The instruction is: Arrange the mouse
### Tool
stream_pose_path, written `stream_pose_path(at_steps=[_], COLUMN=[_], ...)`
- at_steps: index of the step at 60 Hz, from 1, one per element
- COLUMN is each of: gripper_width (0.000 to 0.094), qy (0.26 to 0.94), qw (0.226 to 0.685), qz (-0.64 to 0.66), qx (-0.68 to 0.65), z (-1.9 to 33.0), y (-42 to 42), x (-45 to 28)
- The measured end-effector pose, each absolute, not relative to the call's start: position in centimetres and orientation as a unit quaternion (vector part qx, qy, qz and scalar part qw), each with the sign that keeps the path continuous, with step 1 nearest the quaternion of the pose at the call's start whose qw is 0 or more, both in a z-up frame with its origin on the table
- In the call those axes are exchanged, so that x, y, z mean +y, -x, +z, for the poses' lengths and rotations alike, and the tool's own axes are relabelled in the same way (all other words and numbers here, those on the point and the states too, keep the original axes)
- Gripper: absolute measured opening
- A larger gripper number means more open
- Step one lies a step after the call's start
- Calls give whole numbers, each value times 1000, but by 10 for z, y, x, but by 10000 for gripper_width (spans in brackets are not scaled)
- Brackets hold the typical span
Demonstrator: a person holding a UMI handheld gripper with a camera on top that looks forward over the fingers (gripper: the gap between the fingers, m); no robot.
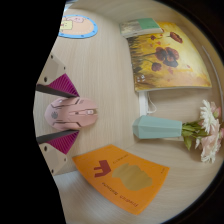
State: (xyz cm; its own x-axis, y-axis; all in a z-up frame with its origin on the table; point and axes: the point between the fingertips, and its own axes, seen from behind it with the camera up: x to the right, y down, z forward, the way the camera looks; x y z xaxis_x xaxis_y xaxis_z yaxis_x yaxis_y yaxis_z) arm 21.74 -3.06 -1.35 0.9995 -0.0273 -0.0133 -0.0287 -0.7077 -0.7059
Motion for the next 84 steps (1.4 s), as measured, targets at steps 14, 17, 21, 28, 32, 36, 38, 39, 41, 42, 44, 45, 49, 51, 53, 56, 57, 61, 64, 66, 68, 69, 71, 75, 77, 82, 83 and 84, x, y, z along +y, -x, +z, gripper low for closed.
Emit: stream_pose_path(at_steps=[14, 17, 21, 28, 32, 36, 38, 39, 41, 42, 44, 45, 49, 51, 53, 56, 57, 61, 64, 66, 68, 69, 71, 75, 77, 82, 83, 84], gripper_width=[451, 415, 401, 401, 402, 403, 402, 402, 402, 401, 399, 400, 402, 400, 401, 400, 398, 397, 399, 401, 398, 397, 398, 398, 399, 398, 400, 398], qy=[931, 935, 940, 922, 905, 888, 879, 875, 868, 867, 863, 862, 862, 866, 874, 888, 893, 910, 921, 925, 928, 930, 933, 937, 939, 945, 945, 943], qw=[362, 349, 333, 379, 419, 455, 472, 480, 494, 497, 504, 506, 507, 499, 485, 459, 449, 413, 388, 377, 370, 366, 358, 348, 343, 326, 327, 332], qz=[-36, -45, -48, -47, -41, -29, -24, -22, -18, -15, -8, -4, 11, 14, 15, 22, 24, 22, 17, 16, 15, 14, 10, 7, 6, 5, 5, 4], qx=[29, 34, 46, 61, 64, 60, 54, 50, 42, 37, 29, 24, 3, -10, -20, -26, -28, -32, -33, -33, -32, -32, -33, -32, -30, -22, -21, -19], z=[-14, -13, -5, 68, 125, 179, 203, 214, 231, 238, 247, 249, 243, 232, 212, 178, 165, 115, 83, 66, 51, 44, 32, 15, 6, -12, -12, -11], y=[-217, -217, -212, -185, -158, -123, -104, -94, -73, -63, -41, -30, 15, 35, 52, 74, 80, 96, 103, 107, 109, 110, 111, 111, 111, 109, 109, 110], x=[-34, -35, -36, -17, 0, 12, 17, 19, 21, 21, 20, 19, 11, 7, 1, -11, -15, -34, -48, -56, -62, -65, -70, -76, -79, -86, -86, -84])
